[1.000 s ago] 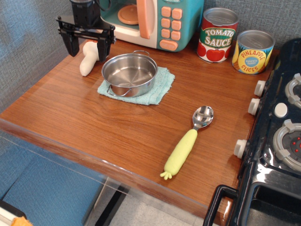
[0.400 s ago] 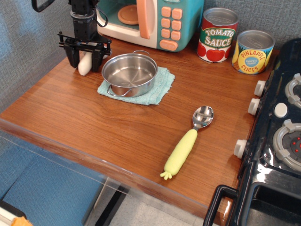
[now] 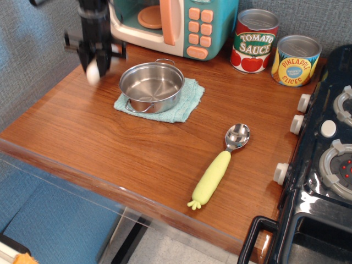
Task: Move the mushroom between the cans and yellow spoon
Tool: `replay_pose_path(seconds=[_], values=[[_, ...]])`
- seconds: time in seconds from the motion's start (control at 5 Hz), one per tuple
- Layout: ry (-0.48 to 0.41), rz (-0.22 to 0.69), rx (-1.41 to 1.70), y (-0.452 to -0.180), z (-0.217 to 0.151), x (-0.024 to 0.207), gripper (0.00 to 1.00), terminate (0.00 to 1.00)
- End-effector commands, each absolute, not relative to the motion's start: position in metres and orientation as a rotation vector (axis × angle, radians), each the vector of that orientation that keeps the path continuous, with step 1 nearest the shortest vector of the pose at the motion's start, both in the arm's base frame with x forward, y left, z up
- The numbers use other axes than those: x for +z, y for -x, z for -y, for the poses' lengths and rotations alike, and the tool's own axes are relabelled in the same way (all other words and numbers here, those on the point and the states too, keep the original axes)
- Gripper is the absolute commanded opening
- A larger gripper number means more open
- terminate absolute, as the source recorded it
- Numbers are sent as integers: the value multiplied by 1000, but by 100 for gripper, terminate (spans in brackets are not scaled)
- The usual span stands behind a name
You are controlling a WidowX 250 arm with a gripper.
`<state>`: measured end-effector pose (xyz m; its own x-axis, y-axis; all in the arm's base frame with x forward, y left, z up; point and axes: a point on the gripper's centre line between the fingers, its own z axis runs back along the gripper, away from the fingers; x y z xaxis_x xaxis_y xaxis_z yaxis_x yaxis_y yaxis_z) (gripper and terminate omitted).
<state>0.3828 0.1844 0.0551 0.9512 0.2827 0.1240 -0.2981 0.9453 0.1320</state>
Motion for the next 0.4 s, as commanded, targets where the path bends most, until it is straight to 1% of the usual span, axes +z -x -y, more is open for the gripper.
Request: replay_pose_path(seconds=[0.0,0.2], values=[[-81,245,165,-401,-110,133,0,0],[-6,239,12,-406,-61,127,0,0]])
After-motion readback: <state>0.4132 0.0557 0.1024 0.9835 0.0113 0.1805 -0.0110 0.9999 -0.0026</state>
